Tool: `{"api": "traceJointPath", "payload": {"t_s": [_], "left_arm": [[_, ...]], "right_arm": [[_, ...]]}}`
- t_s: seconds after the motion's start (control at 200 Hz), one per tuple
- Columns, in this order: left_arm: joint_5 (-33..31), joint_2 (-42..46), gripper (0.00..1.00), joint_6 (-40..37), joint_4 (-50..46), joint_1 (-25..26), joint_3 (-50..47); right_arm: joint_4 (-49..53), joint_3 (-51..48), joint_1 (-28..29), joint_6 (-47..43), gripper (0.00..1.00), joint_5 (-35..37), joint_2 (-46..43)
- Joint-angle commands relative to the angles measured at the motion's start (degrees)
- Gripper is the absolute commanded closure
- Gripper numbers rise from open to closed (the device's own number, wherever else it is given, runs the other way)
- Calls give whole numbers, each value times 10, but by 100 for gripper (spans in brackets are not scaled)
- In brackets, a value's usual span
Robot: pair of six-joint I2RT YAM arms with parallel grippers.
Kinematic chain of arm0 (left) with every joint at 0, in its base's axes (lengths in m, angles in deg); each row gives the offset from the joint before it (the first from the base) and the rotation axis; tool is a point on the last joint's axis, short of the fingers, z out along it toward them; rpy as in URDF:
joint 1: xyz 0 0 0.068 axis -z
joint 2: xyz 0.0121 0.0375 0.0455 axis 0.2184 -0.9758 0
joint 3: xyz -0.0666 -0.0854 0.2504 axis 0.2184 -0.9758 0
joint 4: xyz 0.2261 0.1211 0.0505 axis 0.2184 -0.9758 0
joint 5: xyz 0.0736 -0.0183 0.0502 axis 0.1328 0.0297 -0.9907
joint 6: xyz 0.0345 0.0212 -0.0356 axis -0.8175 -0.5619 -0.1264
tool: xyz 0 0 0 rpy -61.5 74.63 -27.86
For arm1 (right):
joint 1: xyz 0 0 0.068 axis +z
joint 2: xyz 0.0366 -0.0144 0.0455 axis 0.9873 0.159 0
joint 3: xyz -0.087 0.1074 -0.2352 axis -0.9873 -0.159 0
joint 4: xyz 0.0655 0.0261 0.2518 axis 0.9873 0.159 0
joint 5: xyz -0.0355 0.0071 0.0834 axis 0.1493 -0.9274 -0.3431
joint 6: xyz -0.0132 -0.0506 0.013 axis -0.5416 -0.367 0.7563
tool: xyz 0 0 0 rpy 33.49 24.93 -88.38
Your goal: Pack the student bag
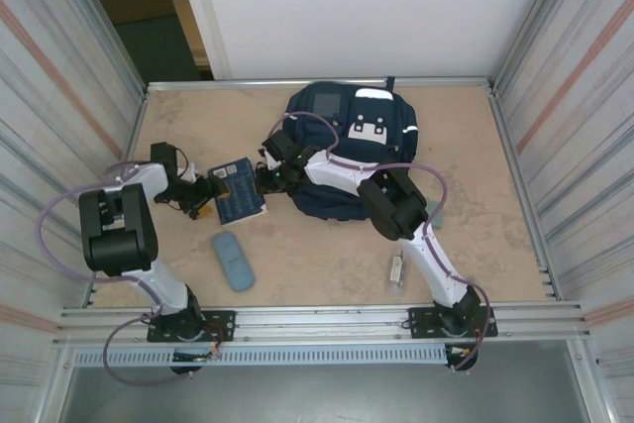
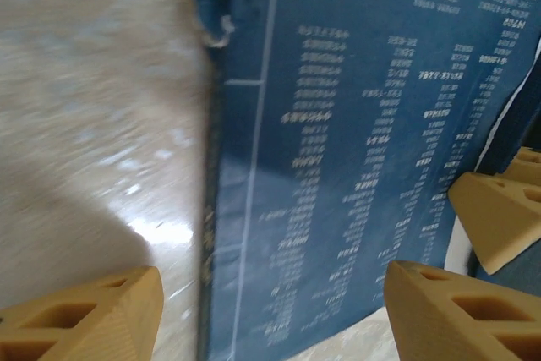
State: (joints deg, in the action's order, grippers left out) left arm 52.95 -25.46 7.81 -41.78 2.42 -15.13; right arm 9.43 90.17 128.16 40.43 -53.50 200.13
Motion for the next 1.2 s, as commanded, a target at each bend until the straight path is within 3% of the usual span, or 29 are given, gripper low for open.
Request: {"api": "traceJointPath", "payload": {"t_s": [0.0,0.085,0.22,0.401,0.702,0.987,1.193], "left_arm": [[55,-22,36,-3,51,0,1],[52,-39,39,-2,53,1,11],[111,-34,41,2,97,5,-7],[122,-14,42,3,95,7,-9],[182,82,47,50,94,7,-39],[124,93,54,78,136,22,-73],[152,75,64,124,209,70,-84]], "right_arm": [[50,-12,-6,-29,78,-29,17],[39,-20,-4,-31,79,-31,16],[35,-13,-3,-27,80,-66,29],[17,-27,0,-14,80,-87,35],[10,-24,-4,-3,79,-115,47],[-9,-32,-5,6,78,-131,44],[-17,-29,-5,8,78,-145,52]]}}
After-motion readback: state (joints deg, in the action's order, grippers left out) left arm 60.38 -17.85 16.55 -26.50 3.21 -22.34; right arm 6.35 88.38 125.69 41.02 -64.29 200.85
